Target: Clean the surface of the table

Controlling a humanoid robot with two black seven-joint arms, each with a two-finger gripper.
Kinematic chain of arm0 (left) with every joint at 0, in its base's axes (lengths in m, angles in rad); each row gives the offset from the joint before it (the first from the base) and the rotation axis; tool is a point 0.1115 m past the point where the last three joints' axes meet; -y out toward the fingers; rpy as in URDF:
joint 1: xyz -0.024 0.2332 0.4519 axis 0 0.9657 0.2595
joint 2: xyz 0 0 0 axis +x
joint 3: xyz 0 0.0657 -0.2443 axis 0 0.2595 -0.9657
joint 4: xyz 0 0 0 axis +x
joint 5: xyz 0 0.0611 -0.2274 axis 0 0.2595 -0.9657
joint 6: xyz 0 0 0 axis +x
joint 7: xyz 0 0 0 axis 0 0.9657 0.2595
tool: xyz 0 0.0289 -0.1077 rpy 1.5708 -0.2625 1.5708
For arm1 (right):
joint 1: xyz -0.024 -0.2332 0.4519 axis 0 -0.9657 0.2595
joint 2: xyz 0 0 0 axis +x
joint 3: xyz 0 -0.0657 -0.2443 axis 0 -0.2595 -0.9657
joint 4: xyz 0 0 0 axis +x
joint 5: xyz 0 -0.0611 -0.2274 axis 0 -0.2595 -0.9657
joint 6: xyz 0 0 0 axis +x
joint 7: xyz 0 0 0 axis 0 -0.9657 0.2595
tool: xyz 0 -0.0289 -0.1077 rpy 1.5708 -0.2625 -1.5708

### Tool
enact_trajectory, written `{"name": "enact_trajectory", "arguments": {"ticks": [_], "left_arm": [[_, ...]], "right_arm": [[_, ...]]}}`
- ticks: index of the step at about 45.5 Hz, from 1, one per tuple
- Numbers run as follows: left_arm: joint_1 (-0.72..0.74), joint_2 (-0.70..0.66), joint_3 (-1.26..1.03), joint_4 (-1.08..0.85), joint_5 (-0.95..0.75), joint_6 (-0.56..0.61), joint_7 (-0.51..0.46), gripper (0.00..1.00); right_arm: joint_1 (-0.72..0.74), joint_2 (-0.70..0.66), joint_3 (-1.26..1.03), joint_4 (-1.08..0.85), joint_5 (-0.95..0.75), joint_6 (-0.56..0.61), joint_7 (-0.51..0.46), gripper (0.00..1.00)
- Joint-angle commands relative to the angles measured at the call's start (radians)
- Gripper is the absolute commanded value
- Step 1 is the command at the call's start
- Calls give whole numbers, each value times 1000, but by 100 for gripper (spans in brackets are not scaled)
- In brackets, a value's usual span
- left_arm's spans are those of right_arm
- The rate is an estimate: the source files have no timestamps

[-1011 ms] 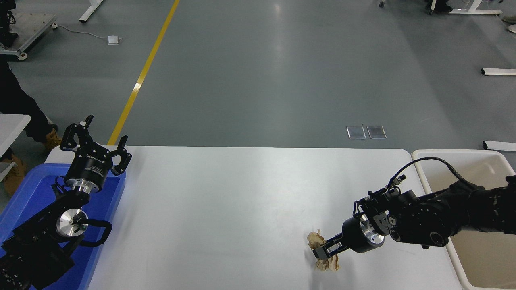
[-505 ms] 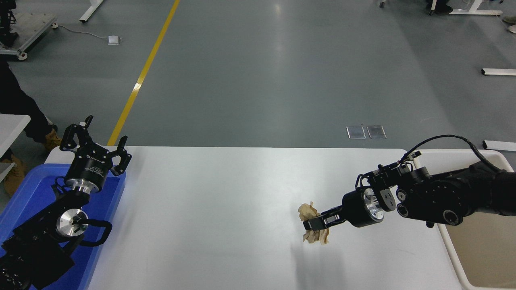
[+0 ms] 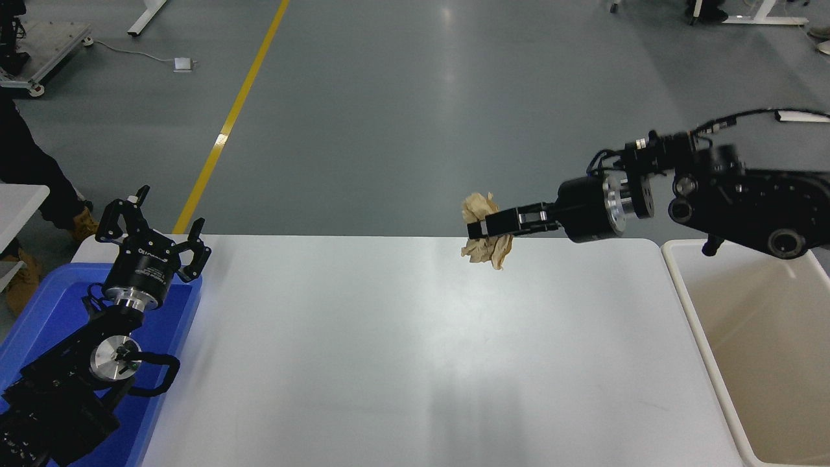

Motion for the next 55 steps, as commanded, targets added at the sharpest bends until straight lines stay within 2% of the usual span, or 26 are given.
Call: {"name": "enact_trajectory", "arguments": {"ticks": [1,13,25,29,33,43,55], "left_arm": [[0,1,0,0,1,-1,0,100],[0,-1,0,0,0,1,0,100],[0,1,0,0,0,-1,0,100],[0,-1,0,0,0,-1,0,100],[0,-1,0,0,0,-1,0,100],[0,1,0,0,0,-1,0,100],[0,-1,0,0,1,-1,0,100]], "right_arm": [[20,-23,95,-144,36,46,-3,0],[-41,-12,77,-579,213,40,-6,0],[-147,23,80,-938,290,25,-9,0],[-210,41,78,-1037,317,-22,-15,0],[-276,47,80,-1087,345,-108,-41,0],[-373,40,89,-1127,443,-248,-184,0],[-411,41,92,-1173,540,-348,-259,0]]}}
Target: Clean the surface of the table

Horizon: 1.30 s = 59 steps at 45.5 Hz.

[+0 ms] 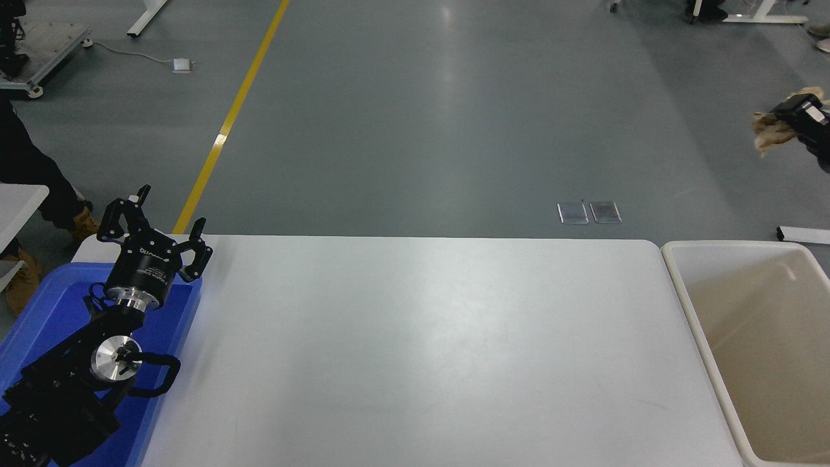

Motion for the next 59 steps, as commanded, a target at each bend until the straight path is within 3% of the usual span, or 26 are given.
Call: {"name": "enact_trajectory", "arguments": {"ticks": [1,22,41,59], "left_arm": [[0,0,0,0,1,0,0,100],[0,0,0,0,-1,0,0,100],[0,0,0,0,1,0,0,100],[0,0,0,0,-1,0,0,100]], "right_arm": [[-58,3,2,-72,88,-109,-73,0],[-258,12,4,-102,170,-207,-89,0],[-496,127,-2,-78,193,-207,-75,0],[-520,190,-12,-73,192,-210,-75,0]]}}
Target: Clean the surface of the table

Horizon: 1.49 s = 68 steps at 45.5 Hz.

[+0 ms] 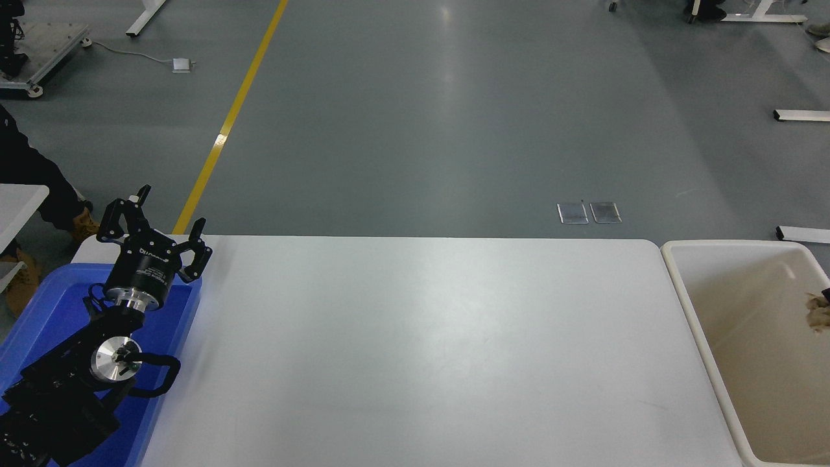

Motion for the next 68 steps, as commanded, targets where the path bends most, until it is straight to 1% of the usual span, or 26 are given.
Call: {"name": "enact_trajectory", "arguments": {"ticks": [1,9,10,11,13,14,15,16,34,44,50,58,63,68], "left_arm": [[0,0,0,0,0,0,0,100],[0,0,0,0,0,0,0,100],[0,1,0,0,0,0,0,100],[0,0,0,0,0,0,0,100],[0,0,0,0,0,1,0,100],[0,0,0,0,0,0,0,100],[0,0,0,0,0,0,0,100],[0,0,0,0,0,0,0,100],[0,1,0,0,0,0,0,100],[0,1,0,0,1,0,0,100],[0,0,0,0,1,0,0,100],[0,0,0,0,0,0,0,100],[0,1,0,0,0,1,0,100],[0,0,0,0,0,1,0,100]], "right_arm": [[-31,37,-4,3,1,-1,-1,0],[-31,42,3,3,2,-3,-1,0],[-30,42,5,3,1,-6,-2,7],[-30,42,5,3,2,-11,-2,22],[-31,42,5,1,2,-20,-4,60],[-30,42,3,3,2,-26,-4,77],[-31,40,0,3,2,-31,-4,90],[-31,40,-1,3,2,-32,-4,97],[-42,37,8,3,2,-31,-4,98],[-19,26,17,31,2,-20,-5,99],[84,-72,49,95,2,-20,-9,99],[208,-187,207,233,2,-21,-4,99],[283,-217,285,294,2,-26,-1,99],[325,-234,374,333,2,-20,-1,99]]}}
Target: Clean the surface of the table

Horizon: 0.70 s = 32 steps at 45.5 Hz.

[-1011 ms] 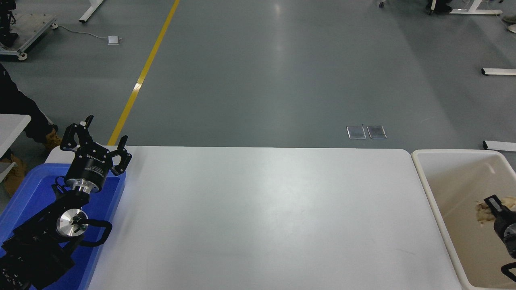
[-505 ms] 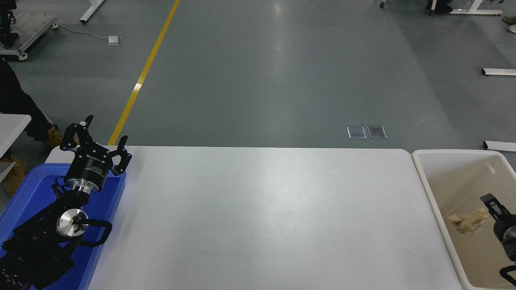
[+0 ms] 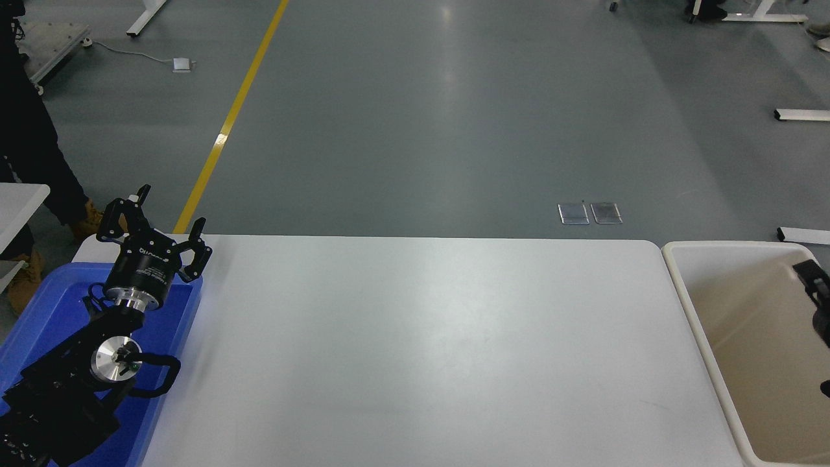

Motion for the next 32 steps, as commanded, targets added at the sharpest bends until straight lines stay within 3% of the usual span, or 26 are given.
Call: {"name": "enact_trajectory", "arguments": {"ticks": [1,14,22,32], "left_arm": [[0,0,0,0,0,-1,0,100],[0,1,0,0,0,1,0,100],[0,0,0,0,0,1,0,100],[0,0,0,0,0,1,0,100]], "right_arm": [[133,-77,178,123,0,4,2,99],[167,-129,510,433,0,11,2,99],[155,-147,586,652,0,11,10,99],[97,-112,626,715,0,17,151,99]]}}
